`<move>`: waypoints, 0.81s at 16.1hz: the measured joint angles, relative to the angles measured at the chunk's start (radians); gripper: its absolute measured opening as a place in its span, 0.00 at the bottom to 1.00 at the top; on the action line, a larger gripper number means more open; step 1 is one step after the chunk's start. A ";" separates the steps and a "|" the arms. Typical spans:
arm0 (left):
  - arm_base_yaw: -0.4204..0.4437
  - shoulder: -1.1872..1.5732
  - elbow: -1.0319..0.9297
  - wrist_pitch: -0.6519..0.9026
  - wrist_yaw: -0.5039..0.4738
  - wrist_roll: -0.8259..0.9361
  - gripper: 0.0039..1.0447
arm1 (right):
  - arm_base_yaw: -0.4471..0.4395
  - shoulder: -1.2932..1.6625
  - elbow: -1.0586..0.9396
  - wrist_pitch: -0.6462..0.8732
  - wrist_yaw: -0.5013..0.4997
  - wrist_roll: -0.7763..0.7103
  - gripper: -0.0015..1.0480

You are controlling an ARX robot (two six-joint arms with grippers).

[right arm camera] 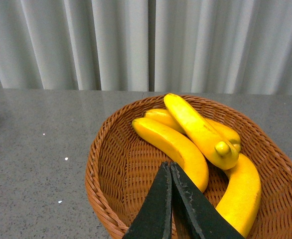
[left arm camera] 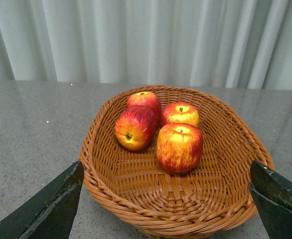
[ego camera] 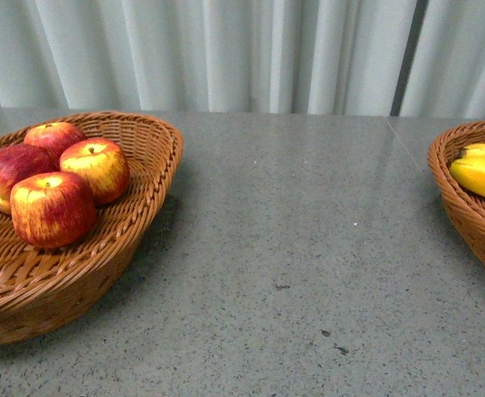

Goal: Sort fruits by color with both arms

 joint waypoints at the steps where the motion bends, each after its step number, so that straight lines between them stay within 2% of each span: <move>1: 0.000 0.000 0.000 0.000 0.000 0.000 0.94 | 0.000 -0.012 0.000 -0.010 0.000 0.000 0.02; 2: 0.000 0.000 0.000 0.000 0.000 0.000 0.94 | 0.000 -0.033 0.000 -0.042 0.000 0.000 0.02; 3: 0.000 0.000 0.000 0.000 0.000 0.000 0.94 | 0.000 -0.143 0.001 -0.198 -0.002 0.000 0.02; 12: 0.000 0.000 0.000 0.000 0.000 0.000 0.94 | 0.000 -0.189 0.001 -0.198 0.000 0.002 0.02; 13: 0.000 0.000 0.000 0.000 0.000 0.000 0.94 | 0.000 -0.189 0.001 -0.198 0.000 0.002 0.23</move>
